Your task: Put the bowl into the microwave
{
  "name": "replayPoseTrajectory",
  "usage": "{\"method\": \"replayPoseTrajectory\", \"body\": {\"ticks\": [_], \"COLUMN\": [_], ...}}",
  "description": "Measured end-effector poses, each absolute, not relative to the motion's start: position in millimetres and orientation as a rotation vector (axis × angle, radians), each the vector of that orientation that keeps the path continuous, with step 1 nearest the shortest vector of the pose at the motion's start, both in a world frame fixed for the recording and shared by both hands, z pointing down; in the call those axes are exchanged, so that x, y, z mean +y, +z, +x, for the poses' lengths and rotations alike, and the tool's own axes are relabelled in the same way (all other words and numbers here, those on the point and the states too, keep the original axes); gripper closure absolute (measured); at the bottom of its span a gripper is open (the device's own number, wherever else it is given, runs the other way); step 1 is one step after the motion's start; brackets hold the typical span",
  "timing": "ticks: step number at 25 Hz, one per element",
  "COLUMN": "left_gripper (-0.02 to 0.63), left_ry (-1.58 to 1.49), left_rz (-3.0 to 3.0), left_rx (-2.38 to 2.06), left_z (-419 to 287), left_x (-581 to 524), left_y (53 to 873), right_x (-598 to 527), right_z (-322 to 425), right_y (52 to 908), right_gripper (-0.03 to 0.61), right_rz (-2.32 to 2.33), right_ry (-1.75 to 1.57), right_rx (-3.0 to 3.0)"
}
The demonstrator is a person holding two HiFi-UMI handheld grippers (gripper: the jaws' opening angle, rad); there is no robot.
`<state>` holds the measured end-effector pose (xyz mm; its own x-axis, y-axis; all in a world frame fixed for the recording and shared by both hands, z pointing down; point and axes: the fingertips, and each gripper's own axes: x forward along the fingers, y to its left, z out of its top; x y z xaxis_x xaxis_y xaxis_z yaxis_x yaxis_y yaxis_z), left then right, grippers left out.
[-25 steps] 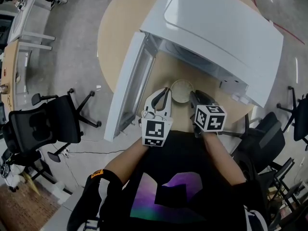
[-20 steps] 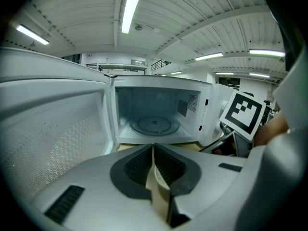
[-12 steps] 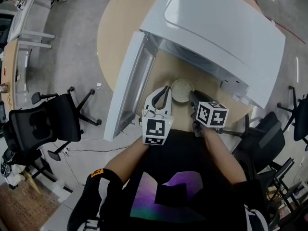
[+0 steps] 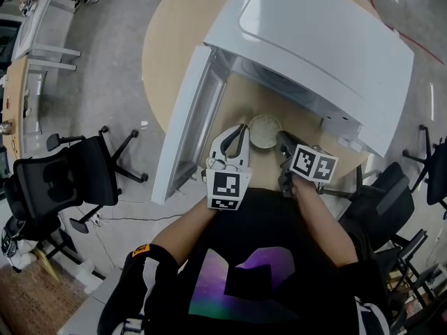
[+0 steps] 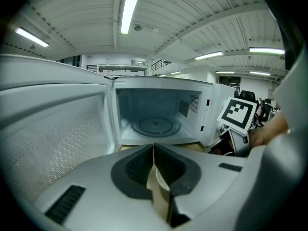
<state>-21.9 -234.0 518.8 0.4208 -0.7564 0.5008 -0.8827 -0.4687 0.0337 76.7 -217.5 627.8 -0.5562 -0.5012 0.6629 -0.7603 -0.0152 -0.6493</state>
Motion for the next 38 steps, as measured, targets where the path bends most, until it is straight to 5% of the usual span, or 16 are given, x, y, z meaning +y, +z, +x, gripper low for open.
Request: {"method": "replayPoseTrajectory", "body": {"ticks": [38], "left_gripper": [0.568], "left_ry": [0.525], "left_rz": [2.412], "left_rx": [-1.436], "left_z": [-32], "left_x": [-238], "left_y": [496], "right_x": [-270], "right_z": [86], "right_y": [538], "right_gripper": [0.540], "right_rz": [1.677], "right_ry": [1.844], "right_rx": [-2.197]}}
